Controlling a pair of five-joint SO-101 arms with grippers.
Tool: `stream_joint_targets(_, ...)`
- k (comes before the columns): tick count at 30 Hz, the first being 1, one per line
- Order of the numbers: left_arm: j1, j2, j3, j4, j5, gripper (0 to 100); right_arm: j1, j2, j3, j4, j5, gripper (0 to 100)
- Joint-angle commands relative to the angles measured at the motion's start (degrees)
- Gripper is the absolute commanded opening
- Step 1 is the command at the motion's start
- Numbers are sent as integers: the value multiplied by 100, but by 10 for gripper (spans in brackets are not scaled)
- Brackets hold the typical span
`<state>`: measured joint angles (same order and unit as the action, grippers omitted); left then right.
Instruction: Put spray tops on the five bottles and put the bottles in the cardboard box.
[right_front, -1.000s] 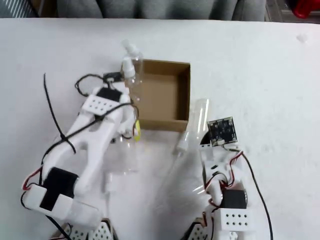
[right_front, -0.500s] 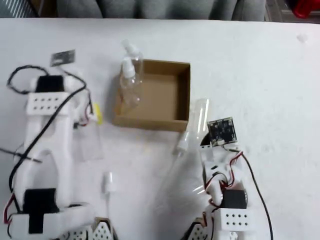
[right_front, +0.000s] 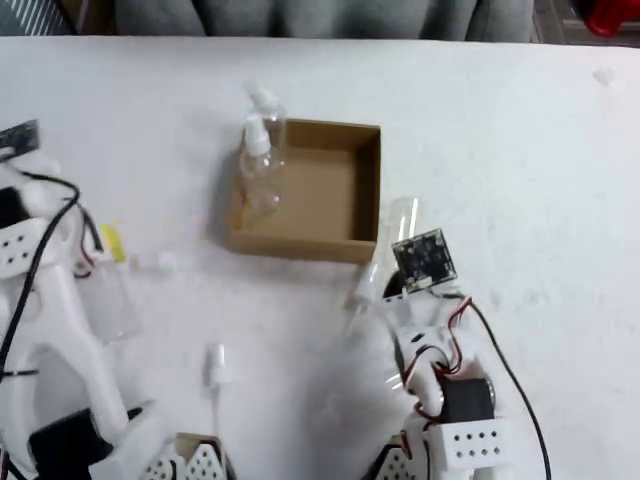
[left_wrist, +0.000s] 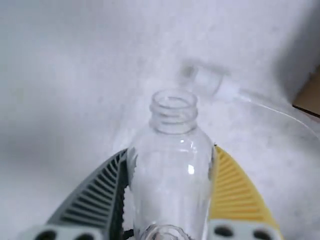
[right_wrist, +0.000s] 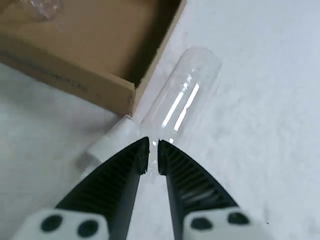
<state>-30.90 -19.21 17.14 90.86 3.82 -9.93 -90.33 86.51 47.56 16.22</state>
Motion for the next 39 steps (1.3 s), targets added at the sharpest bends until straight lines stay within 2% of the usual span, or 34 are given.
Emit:
stream_joint_targets(1, -435, -286, -18, 9, -141, 20, -497, -22, -598, 110, 35, 15)
stream_joint_targets(4, -743, -303, 70, -97, -149, 20, -1059, -13, -958, 435, 35, 15)
stream_joint_targets(9, -1015, -303, 668, -870, -149, 20, -2308, -4, -1336, 734, 26, 15)
stream_joint_targets(13, -1068, -312, 1099, -1257, -123, 20, -3064, -4, -1354, 716, -396, 15)
stream_joint_targets(17, -866, -312, 1459, -1468, -114, 20, -3582, 268, -1363, 699, -448, 15)
stream_joint_targets(22, -295, -330, 1758, -1749, -105, 20, -4171, 1815, -1644, 567, -501, 15)
stream_joint_targets(30, -215, -338, 1785, -1767, -114, 20, -4910, 4374, -3209, 470, -2004, 27)
stream_joint_targets(35, -215, -338, 1785, -1776, -114, 20, -5516, 5393, -3613, 215, -2462, 161)
stream_joint_targets(39, -215, -338, 1785, -1776, -114, 20, -5543, 6220, -4237, -31, -3130, 117)
